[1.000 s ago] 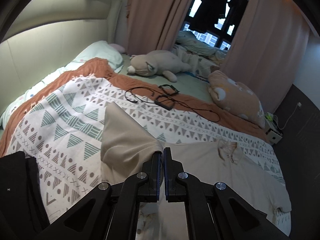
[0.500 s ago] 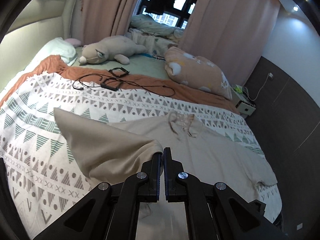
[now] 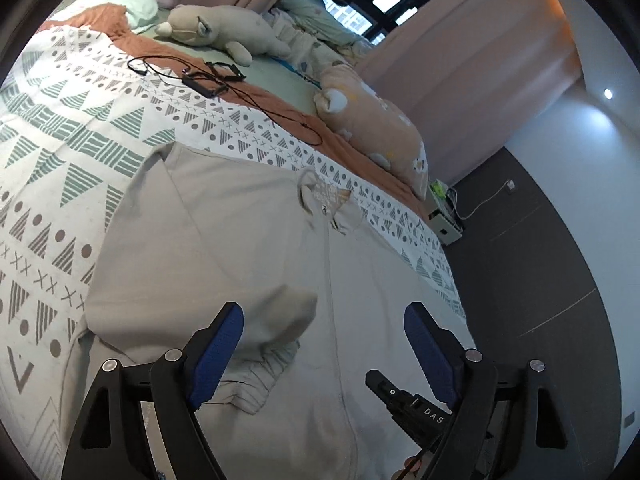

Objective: Fold large clothes
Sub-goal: 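Grasp the folded sleeve cuff with the right gripper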

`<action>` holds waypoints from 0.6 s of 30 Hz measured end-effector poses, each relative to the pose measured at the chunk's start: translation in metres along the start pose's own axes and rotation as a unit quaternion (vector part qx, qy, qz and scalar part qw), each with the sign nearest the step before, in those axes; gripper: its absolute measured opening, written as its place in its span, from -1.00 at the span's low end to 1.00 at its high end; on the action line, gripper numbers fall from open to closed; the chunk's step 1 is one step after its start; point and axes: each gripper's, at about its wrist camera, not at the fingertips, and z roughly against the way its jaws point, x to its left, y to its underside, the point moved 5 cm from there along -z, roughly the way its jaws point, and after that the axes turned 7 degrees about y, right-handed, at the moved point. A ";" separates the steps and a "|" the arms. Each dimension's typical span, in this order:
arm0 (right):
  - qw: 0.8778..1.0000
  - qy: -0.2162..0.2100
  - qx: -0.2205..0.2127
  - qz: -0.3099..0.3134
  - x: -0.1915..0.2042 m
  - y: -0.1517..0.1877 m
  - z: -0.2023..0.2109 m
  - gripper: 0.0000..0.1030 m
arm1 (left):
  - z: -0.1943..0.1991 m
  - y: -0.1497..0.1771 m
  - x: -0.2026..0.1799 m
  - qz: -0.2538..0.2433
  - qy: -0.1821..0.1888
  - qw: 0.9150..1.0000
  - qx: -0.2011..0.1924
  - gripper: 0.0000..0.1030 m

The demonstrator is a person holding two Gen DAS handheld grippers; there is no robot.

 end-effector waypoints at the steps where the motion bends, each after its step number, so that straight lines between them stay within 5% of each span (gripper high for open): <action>1: 1.000 0.001 -0.001 0.005 0.002 0.000 -0.001 -0.81 | 0.004 0.003 0.002 0.002 0.000 1.000 -0.014 0.62; 6: 0.998 0.003 0.010 0.062 0.027 0.011 -0.007 -0.79 | 0.024 0.013 0.027 0.009 -0.054 0.997 -0.055 0.62; 10: 0.994 0.009 0.012 0.106 0.047 0.022 -0.013 -0.11 | 0.039 0.013 0.058 0.029 -0.091 0.994 -0.060 0.62; 18: 0.973 0.046 0.055 0.220 0.089 0.070 -0.047 -0.09 | 0.083 0.014 0.106 0.045 -0.106 0.990 -0.079 0.62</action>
